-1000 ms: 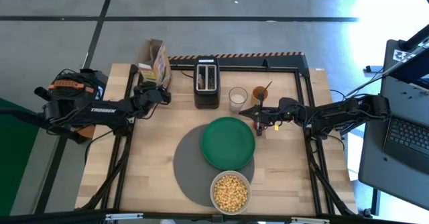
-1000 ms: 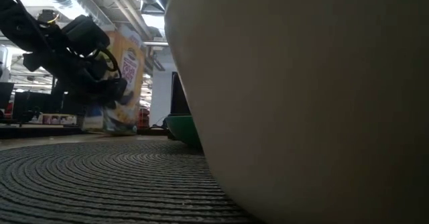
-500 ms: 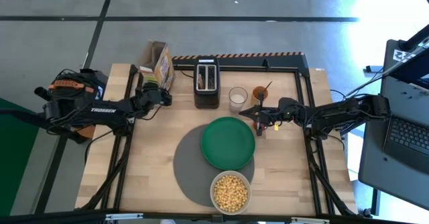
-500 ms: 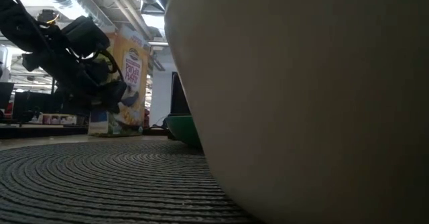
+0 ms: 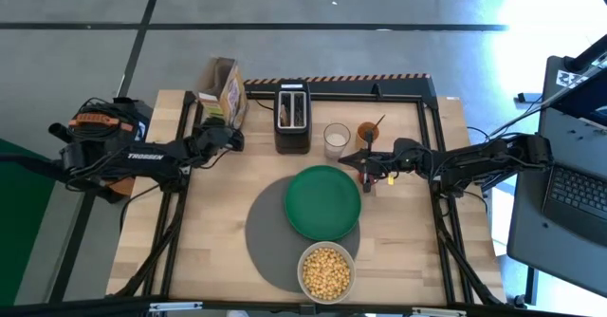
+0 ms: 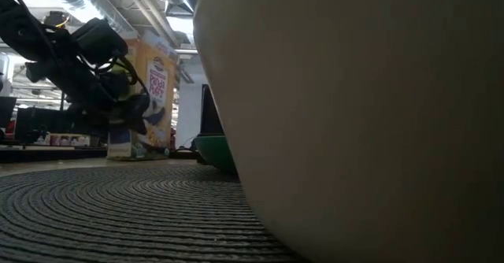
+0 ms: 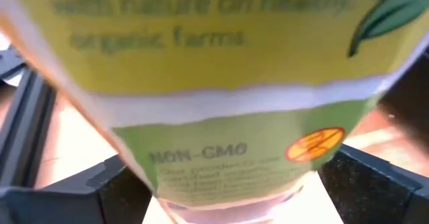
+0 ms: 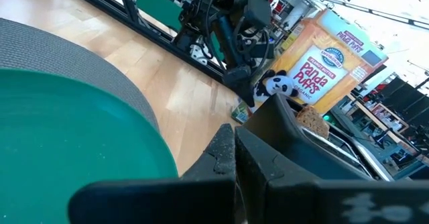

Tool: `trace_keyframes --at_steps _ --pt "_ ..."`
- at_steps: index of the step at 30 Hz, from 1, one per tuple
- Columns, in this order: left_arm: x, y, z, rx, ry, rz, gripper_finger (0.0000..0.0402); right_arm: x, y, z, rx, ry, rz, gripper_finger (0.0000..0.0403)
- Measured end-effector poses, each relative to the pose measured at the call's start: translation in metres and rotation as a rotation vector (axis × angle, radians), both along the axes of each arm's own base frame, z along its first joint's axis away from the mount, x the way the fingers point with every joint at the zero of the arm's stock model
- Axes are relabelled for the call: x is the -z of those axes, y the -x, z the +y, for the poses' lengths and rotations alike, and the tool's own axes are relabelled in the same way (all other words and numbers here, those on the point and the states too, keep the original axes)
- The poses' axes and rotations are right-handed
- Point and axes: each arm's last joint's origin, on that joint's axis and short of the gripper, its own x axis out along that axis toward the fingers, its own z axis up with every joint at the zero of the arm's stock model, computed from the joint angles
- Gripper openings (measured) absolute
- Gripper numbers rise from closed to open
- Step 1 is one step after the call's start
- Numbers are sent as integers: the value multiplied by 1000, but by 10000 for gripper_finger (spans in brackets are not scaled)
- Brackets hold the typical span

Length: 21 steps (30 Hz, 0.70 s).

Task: Arrange a breakfast setting
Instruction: Pour the cereal into the white bowl

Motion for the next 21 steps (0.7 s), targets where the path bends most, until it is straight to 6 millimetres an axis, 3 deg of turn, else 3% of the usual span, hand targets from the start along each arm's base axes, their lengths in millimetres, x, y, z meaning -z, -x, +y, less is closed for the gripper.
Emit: trace_keyframes --at_steps 13,21 --pt "-4 0 -2 49 24 -50 389 0 0 0 0 0 1 0" --pt "-24 4 -6 58 116 49 379 1 0 0 0 -1 11 0"
